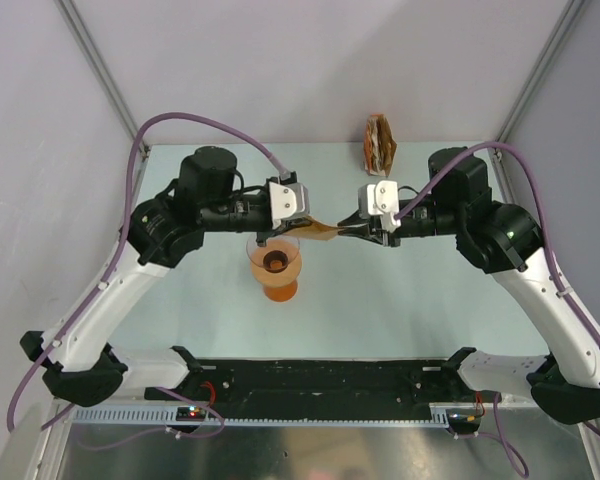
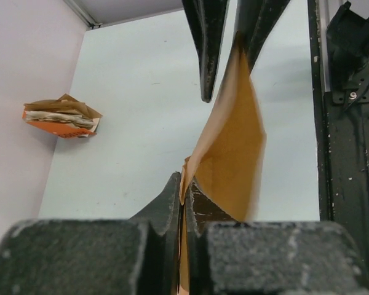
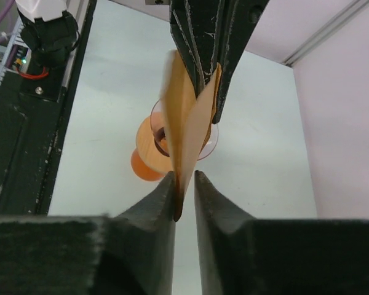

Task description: Place the coffee filter in the dripper

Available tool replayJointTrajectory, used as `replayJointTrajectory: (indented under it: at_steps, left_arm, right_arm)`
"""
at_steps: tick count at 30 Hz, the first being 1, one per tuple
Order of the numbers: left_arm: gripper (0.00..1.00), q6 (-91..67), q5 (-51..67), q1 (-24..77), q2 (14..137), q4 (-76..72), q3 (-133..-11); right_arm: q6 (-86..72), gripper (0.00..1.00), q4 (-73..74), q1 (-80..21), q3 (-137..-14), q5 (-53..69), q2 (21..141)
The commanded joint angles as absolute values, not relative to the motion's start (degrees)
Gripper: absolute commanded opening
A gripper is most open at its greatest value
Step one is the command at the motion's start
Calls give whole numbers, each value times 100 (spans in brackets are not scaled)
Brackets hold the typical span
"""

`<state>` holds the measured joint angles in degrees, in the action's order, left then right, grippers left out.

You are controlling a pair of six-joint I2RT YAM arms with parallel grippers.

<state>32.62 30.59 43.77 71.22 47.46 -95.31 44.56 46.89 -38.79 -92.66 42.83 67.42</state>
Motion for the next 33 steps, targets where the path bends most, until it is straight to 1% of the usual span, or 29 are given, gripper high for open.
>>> replayJointTrajectory:
  at_steps: [1, 3, 4, 5, 6, 7, 11, 14, 17, 19, 22, 26, 29, 33]
  left_arm:
    - [2, 3125, 3004, 4348, 7116, 4707, -9692]
    - [1, 2515, 3190, 4170, 7318, 4699, -9960]
    - [0, 2207, 3326, 4045, 7425, 4696, -10126]
    - [0, 1811, 3434, 3934, 7575, 4690, -10389]
    - [0, 1521, 3611, 3795, 7690, 4674, -10670]
    - [0, 1169, 3748, 3695, 7818, 4653, -10877]
    - [0, 16, 4070, 3372, 8010, 4189, -11123]
    - [0, -835, 4168, 3233, 7998, 3583, -10952]
    - [0, -1671, 4127, 3177, 7990, 3127, -10827]
    - [0, -2121, 4020, 3167, 7979, 2878, -10718]
    - [0, -2659, 3914, 3164, 7969, 2614, -10562]
    - [0, -2866, 3740, 3175, 7926, 2529, -10415]
    - [0, -2900, 3637, 3204, 7884, 2517, -10341]
    - [0, -2872, 3574, 3247, 7821, 2511, -10296]
  right_arm:
    - [4080, 37, 4501, -3824, -9481, 4156, 6711]
    - [3617, 66, 4265, -3637, -9373, 4089, 6646]
    - [3298, 78, 4066, -3515, -9301, 4119, 6570]
    - [3047, 86, 3905, -3317, -9164, 4160, 6498]
    - [2719, 91, 3653, -3166, -9033, 4194, 6378]
    - [2480, 93, 3435, -2989, -8806, 4206, 6274]
    - [1999, 95, 2307, -2699, -7895, 3940, 5806]
    - [2045, 95, 1612, -2928, -7576, 3317, 5753]
    - [2470, 95, 1121, -3314, -7471, 2433, 5854]
    - [2731, 95, 777, -3527, -7458, 2054, 5946]
    - [3157, 95, 429, -3811, -7455, 1764, 6065]
    - [3578, 95, -5, -4107, -7469, 1479, 6195]
    - [3867, 92, -252, -4282, -7528, 1313, 6309]
    - [3978, 81, -236, -4352, -7641, 1303, 6415]
